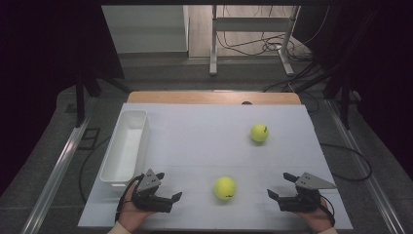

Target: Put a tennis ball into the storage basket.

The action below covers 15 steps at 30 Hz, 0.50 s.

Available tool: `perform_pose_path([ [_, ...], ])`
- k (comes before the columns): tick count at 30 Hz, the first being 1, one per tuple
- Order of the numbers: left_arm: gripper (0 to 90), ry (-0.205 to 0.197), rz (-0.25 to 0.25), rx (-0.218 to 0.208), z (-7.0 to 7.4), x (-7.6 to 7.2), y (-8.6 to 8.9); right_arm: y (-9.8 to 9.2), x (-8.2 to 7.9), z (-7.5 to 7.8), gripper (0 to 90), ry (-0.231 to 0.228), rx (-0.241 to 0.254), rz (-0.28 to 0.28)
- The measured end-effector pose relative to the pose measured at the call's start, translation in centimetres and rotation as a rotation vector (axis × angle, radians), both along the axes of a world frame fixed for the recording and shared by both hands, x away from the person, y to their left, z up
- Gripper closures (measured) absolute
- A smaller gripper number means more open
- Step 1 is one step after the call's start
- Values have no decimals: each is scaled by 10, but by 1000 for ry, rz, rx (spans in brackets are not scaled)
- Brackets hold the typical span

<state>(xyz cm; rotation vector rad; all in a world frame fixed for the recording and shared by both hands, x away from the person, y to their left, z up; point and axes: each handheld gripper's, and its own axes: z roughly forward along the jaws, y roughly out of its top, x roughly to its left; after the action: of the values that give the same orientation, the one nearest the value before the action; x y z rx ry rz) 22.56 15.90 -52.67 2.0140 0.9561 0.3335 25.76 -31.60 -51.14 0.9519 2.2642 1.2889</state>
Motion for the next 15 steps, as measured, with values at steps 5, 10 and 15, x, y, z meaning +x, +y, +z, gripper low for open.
perform_pose_path([
  [5, 68, -4, 4, -4, 1, -1, 0, 0, 0, -1, 124, 3, -5, -1],
  [10, 69, -8, 3, -4, 2, -1, 0, 0, 0, 0, 126, 2, -8, 2],
  [15, 69, -4, 4, -12, 2, 0, 0, -1, 0, -1, 128, 6, -5, 2],
])
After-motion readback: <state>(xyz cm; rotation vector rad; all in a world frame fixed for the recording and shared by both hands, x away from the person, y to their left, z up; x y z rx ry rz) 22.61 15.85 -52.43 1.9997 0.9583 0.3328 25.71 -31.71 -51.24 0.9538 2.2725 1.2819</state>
